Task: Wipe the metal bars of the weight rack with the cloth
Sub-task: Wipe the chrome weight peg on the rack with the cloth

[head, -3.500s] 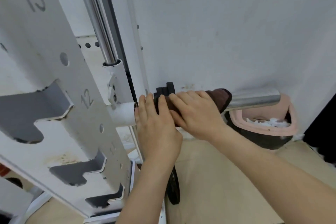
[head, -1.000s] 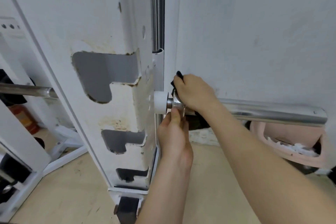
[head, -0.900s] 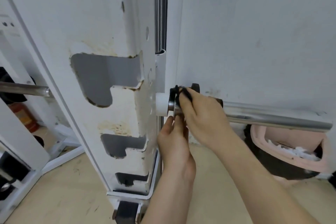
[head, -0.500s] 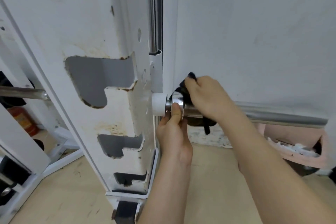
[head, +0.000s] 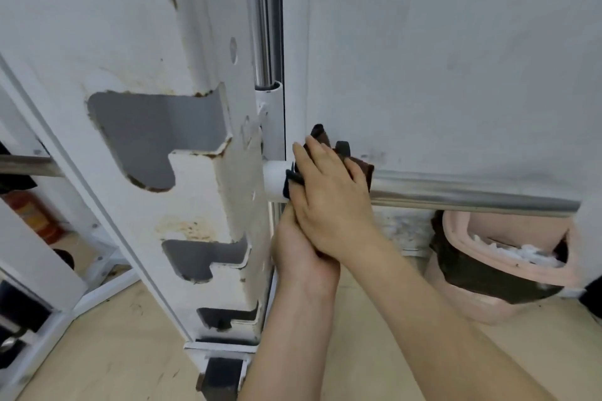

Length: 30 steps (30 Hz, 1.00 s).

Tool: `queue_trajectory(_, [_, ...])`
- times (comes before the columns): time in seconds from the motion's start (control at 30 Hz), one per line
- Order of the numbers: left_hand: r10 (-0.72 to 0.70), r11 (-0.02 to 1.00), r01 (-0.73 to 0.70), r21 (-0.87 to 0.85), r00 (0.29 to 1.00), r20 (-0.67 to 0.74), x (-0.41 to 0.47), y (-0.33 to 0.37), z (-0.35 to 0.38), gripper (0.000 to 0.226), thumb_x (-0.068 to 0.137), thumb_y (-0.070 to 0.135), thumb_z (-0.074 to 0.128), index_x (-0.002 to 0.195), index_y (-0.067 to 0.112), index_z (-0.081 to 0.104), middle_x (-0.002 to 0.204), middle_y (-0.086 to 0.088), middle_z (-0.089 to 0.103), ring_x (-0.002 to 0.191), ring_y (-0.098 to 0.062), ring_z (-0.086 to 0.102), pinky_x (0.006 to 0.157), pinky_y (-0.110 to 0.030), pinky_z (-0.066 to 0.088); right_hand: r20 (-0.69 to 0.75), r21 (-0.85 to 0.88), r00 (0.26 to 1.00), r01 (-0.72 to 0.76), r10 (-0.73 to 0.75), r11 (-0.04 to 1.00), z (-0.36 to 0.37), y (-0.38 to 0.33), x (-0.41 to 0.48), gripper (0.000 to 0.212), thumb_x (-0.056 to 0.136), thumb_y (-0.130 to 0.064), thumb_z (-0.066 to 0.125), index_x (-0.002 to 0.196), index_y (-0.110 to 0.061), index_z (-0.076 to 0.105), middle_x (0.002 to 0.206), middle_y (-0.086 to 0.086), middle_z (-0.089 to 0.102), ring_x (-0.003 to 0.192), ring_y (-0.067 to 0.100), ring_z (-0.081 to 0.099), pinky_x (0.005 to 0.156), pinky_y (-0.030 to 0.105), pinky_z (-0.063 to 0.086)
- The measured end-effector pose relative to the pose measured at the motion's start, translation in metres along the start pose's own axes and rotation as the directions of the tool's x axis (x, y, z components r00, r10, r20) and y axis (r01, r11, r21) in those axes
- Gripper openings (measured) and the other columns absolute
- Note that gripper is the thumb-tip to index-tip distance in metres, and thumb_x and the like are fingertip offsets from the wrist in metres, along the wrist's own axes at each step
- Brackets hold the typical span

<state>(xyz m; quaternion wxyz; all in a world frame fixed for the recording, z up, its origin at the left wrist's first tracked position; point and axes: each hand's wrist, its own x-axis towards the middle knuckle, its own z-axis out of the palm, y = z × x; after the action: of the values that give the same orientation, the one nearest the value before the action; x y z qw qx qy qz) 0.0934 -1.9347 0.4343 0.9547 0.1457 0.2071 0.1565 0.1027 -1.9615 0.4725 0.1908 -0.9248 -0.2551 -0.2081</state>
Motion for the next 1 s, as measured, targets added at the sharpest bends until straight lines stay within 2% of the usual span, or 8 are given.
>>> queue_trajectory(0.13, [0.057, 0.986, -0.052, 0.157, 0.998, -0.029, -0.018, 0.012, -0.016, 0.026, 0.097, 0.015, 0.056, 0.119, 0.006, 0.065, 0.114, -0.008, 0.07, 0.109, -0.016, 0.065, 0.102, -0.034, 0.046, 0.242, 0.158, 0.936, -0.3, 0.258, 0.941, -0.001, 0.018, 0.068, 0.033, 0.099, -0.033, 0.028, 0.091, -0.018, 0.056, 0.098, 0.005, 0.065, 0.096, 0.029, 0.06, 0.078, 0.038, 0.041])
queue_trajectory(0.23, [0.086, 0.975, -0.083, 0.206, 0.996, -0.007, -0.017, 0.009, -0.006, 0.026, 0.097, 0.021, 0.057, 0.118, 0.008, 0.065, 0.111, -0.006, 0.071, 0.109, -0.016, 0.065, 0.101, -0.035, 0.047, 0.151, 0.345, 0.96, -0.274, 0.236, 0.897, -0.027, 0.025, 0.051, 0.044, 0.102, -0.03, 0.031, 0.062, -0.015, 0.042, 0.064, 0.002, 0.053, 0.07, 0.025, 0.054, 0.062, 0.032, 0.036])
queue_trajectory(0.37, [0.018, 0.954, -0.029, 0.298, 0.999, 0.039, -0.015, 0.007, -0.003, 0.022, 0.1, 0.017, 0.044, 0.097, 0.013, 0.065, 0.091, -0.004, 0.069, 0.085, -0.018, 0.066, 0.081, -0.036, 0.052, -0.023, 0.163, 0.999, 0.053, -0.05, 0.985, -0.014, 0.011, -0.006, 0.035, 0.095, -0.034, 0.026, 0.099, -0.018, 0.057, 0.104, 0.0, 0.061, 0.097, 0.015, 0.057, 0.084, 0.027, 0.041])
queue_trajectory(0.43, [0.025, 0.967, -0.033, 0.254, 0.999, 0.034, -0.02, 0.01, -0.004, 0.017, 0.097, 0.013, 0.052, 0.104, 0.009, 0.067, 0.097, -0.008, 0.071, 0.09, -0.021, 0.067, 0.084, -0.037, 0.053, 0.032, 0.038, 0.999, 0.014, -0.015, 0.999, 0.001, 0.011, 0.013, 0.041, 0.095, -0.033, 0.026, 0.126, -0.02, 0.05, 0.123, 0.0, 0.058, 0.117, 0.021, 0.053, 0.098, 0.041, 0.035])
queue_trajectory(0.57, [0.051, 0.974, -0.052, 0.221, 0.999, 0.009, -0.019, 0.014, -0.001, 0.031, 0.092, 0.025, 0.064, 0.115, 0.005, 0.067, 0.112, -0.009, 0.071, 0.111, -0.021, 0.064, 0.099, -0.037, 0.049, 0.154, 0.076, 0.965, -0.227, 0.213, 0.971, -0.008, 0.027, 0.049, 0.028, 0.1, -0.029, 0.031, 0.086, -0.017, 0.051, 0.089, 0.006, 0.063, 0.09, 0.033, 0.061, 0.069, 0.036, 0.035])
queue_trajectory(0.73, [0.059, 0.962, -0.072, 0.262, 0.997, 0.056, -0.013, 0.014, 0.0, 0.036, 0.09, 0.028, 0.064, 0.116, 0.003, 0.066, 0.107, -0.01, 0.073, 0.107, -0.022, 0.067, 0.099, -0.042, 0.05, 0.094, 0.11, 0.985, 0.133, -0.144, 0.985, -0.037, 0.034, -0.009, 0.024, 0.089, -0.023, 0.047, 0.106, -0.008, 0.055, 0.113, 0.006, 0.061, 0.107, 0.025, 0.054, 0.083, 0.033, 0.038])
queue_trajectory(0.83, [0.065, 0.962, -0.072, 0.263, 0.997, 0.032, -0.013, 0.014, 0.001, 0.036, 0.091, 0.026, 0.064, 0.118, 0.002, 0.065, 0.109, -0.011, 0.072, 0.106, -0.02, 0.067, 0.1, -0.039, 0.05, 0.364, 0.317, 0.925, -0.013, -0.109, 0.948, -0.059, 0.043, 0.009, 0.024, 0.078, -0.03, 0.064, 0.095, -0.014, 0.057, 0.089, -0.001, 0.061, 0.08, 0.017, 0.057, 0.068, 0.034, 0.044])
queue_trajectory(1.0, [0.108, 0.935, -0.09, 0.343, 0.994, -0.033, -0.017, 0.016, 0.011, 0.029, 0.094, 0.024, 0.06, 0.114, 0.004, 0.066, 0.104, -0.008, 0.073, 0.1, -0.019, 0.069, 0.085, -0.028, 0.053, 0.573, -0.172, 0.817, 0.055, 0.055, 0.984, -0.039, 0.037, 0.057, 0.04, 0.071, -0.031, 0.077, 0.097, -0.018, 0.05, 0.081, -0.004, 0.055, 0.08, 0.022, 0.052, 0.082, 0.036, 0.038])
